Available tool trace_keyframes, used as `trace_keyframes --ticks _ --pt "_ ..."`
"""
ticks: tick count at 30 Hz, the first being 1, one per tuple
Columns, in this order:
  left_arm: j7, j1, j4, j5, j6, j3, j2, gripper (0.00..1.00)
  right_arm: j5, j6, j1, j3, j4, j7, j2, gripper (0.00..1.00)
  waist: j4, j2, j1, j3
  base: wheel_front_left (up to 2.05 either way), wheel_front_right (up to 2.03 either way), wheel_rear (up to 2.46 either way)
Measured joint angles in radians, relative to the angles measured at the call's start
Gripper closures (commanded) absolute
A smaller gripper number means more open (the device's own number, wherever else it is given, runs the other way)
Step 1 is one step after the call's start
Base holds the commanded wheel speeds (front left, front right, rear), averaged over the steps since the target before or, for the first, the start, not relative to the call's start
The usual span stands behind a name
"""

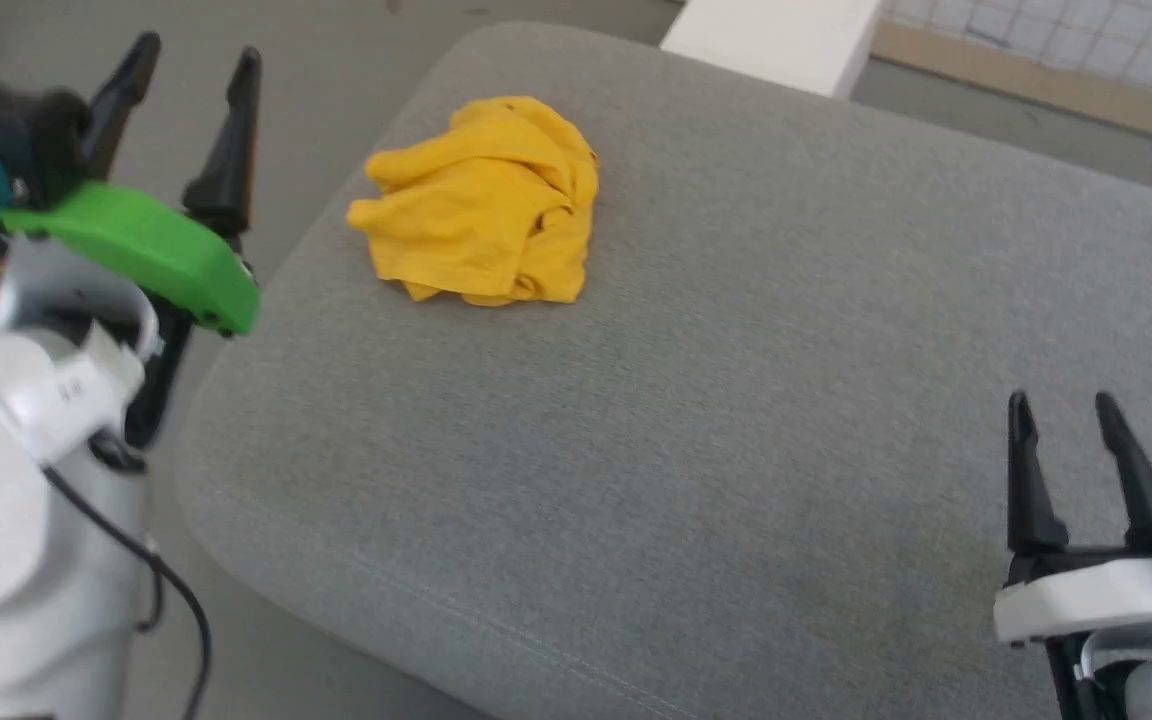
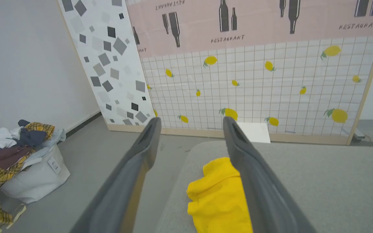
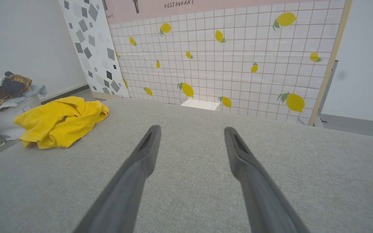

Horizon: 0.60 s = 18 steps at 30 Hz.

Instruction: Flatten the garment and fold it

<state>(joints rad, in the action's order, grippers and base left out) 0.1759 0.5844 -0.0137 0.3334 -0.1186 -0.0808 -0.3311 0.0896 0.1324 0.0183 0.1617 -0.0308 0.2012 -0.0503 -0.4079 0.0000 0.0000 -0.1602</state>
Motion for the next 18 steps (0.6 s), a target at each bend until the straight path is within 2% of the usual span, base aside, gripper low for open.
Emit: trace_keyframes --ticks 6,10,15,18 --pt "0.075 0.105 -0.142 0.071 -0.005 -0.025 -0.067 0.0 -0.03 0.0 0.024 -0.016 0.099 -0.039 0.0 0.0 0.045 0.0 0.0 -0.059 0.0 0.0 0.0" --pt "0.121 0.146 -0.228 0.117 -0.005 -0.042 -0.085 0.0 -0.048 0.0 0.033 -0.035 0.17 -0.075 0.0 0.0 0.078 0.0 0.0001 -0.103 0.0 0.0 0.0" --pt "0.18 0.185 -0.286 0.147 -0.005 -0.123 -0.136 0.0 -0.078 0.0 0.044 -0.051 0.259 -0.123 0.0 0.0 0.114 0.0 0.0001 -0.156 0.0 0.0 0.0" --pt "0.213 0.209 -0.326 0.194 -0.005 -0.131 -0.143 0.0 -0.094 0.0 0.049 -0.059 0.315 -0.149 0.0 0.0 0.134 0.0 0.0001 -0.19 0.0 0.0 0.0"
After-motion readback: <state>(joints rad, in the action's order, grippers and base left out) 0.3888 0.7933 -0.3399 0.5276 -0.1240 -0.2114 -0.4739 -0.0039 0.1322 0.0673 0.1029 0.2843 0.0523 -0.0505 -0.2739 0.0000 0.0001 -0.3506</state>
